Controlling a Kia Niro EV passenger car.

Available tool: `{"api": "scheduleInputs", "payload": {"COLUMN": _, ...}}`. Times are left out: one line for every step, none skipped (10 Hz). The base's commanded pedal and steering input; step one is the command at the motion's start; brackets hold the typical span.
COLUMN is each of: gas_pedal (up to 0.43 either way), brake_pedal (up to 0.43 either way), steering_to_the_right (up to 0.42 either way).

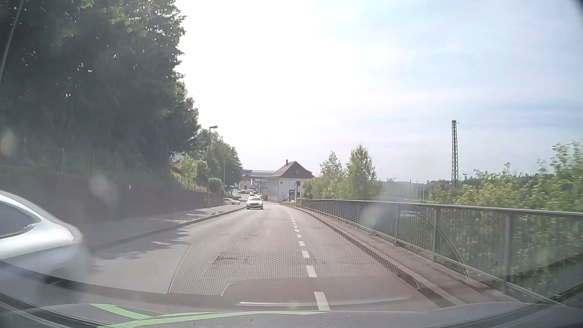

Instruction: Follow the waypoints while adhering to traffic rules and regulations

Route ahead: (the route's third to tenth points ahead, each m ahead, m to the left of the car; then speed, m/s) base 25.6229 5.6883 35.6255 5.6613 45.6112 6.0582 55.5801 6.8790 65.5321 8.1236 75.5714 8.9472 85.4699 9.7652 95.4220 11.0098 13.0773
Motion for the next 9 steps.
{"api": "scheduleInputs", "payload": {"gas_pedal": 0.02, "brake_pedal": 0.0, "steering_to_the_right": 0.0}}
{"api": "scheduleInputs", "payload": {"gas_pedal": 0.02, "brake_pedal": 0.0, "steering_to_the_right": -0.001}}
{"api": "scheduleInputs", "payload": {"gas_pedal": 0.02, "brake_pedal": 0.0, "steering_to_the_right": -0.001}}
{"api": "scheduleInputs", "payload": {"gas_pedal": 0.02, "brake_pedal": 0.0, "steering_to_the_right": -0.001}}
{"api": "scheduleInputs", "payload": {"gas_pedal": 0.02, "brake_pedal": 0.0, "steering_to_the_right": -0.001}}
{"api": "scheduleInputs", "payload": {"gas_pedal": 0.02, "brake_pedal": 0.0, "steering_to_the_right": -0.002}}
{"api": "scheduleInputs", "payload": {"gas_pedal": 0.02, "brake_pedal": 0.0, "steering_to_the_right": -0.003}}
{"api": "scheduleInputs", "payload": {"gas_pedal": 0.02, "brake_pedal": 0.0, "steering_to_the_right": -0.004}}
{"api": "scheduleInputs", "payload": {"gas_pedal": 0.02, "brake_pedal": 0.0, "steering_to_the_right": -0.005}}
